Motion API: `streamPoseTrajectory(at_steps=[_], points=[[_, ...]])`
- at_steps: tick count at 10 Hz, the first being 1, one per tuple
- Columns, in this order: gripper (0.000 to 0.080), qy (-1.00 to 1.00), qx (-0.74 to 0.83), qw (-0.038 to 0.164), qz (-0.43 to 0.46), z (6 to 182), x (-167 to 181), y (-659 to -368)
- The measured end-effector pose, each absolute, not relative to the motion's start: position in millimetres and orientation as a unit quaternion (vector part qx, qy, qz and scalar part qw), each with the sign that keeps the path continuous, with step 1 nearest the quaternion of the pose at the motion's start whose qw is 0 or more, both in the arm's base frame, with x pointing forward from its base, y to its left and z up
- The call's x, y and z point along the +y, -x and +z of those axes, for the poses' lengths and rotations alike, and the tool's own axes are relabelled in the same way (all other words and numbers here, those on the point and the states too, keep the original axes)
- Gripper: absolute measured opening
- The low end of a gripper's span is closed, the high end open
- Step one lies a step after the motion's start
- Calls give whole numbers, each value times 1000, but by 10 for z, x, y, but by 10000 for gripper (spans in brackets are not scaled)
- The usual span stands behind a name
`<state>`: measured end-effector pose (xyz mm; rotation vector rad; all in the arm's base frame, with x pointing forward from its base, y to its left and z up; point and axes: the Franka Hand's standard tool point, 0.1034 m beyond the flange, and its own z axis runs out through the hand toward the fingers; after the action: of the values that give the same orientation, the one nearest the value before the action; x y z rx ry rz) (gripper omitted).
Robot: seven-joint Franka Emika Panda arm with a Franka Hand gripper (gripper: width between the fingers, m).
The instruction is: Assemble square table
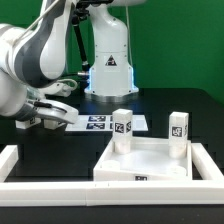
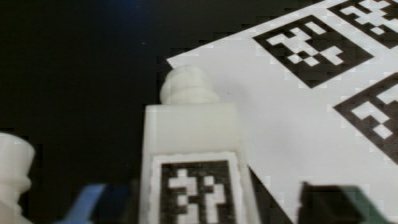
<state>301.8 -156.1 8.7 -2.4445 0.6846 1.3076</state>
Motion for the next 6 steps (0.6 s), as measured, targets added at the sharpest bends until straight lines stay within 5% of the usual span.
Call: streamPoseTrajectory(at_steps=[1,6], points=[[289,847,237,143,453,87,-1561,-3018],[290,846,239,141,456,115,-1540,-3043]])
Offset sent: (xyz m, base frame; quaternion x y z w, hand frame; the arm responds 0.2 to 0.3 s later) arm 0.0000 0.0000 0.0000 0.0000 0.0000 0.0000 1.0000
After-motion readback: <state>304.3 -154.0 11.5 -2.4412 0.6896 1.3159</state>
